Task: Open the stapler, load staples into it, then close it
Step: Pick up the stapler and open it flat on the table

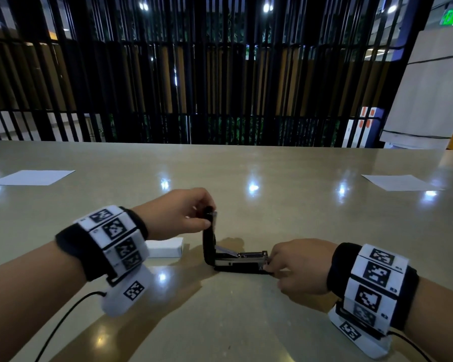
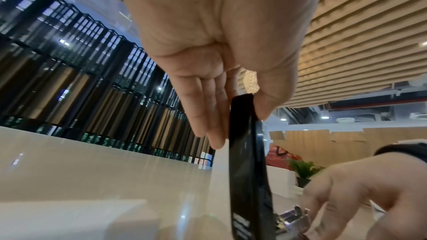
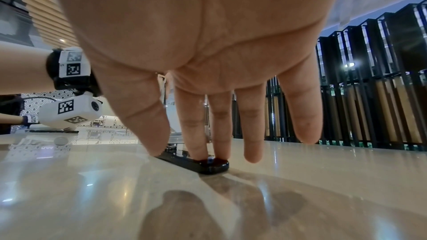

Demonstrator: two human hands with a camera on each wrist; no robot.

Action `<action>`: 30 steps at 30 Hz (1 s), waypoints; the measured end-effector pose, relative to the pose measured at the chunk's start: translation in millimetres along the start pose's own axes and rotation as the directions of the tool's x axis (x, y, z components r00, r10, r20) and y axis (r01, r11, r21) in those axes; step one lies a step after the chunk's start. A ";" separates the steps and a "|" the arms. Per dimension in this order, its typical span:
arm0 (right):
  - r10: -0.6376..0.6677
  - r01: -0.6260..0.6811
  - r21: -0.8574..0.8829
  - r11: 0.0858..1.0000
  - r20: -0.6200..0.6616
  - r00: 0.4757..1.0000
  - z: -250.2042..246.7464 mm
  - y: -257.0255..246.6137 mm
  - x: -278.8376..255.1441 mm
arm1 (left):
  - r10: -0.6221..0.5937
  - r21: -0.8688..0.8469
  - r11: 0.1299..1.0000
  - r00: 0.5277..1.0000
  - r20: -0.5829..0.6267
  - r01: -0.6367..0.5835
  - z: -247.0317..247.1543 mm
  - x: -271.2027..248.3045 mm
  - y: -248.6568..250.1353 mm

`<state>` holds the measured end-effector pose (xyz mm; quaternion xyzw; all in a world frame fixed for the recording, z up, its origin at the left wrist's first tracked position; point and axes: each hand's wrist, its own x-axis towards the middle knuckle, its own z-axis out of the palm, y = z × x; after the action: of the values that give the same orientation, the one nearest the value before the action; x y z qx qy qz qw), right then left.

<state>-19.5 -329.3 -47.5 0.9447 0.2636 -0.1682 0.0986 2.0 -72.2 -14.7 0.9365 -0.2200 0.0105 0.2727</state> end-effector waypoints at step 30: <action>0.034 -0.035 0.028 0.999 0.045 0.998 -5.9 -3.5 -12.2 | -0.294 0.506 0.851 0.927 0.233 0.143 -10.1 -36.2 -52.1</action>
<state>-29.6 -330.4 -37.9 0.9464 0.2427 -0.1912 0.0936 -7.9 -13.0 -37.5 0.9840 -0.1401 -0.1098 -0.0053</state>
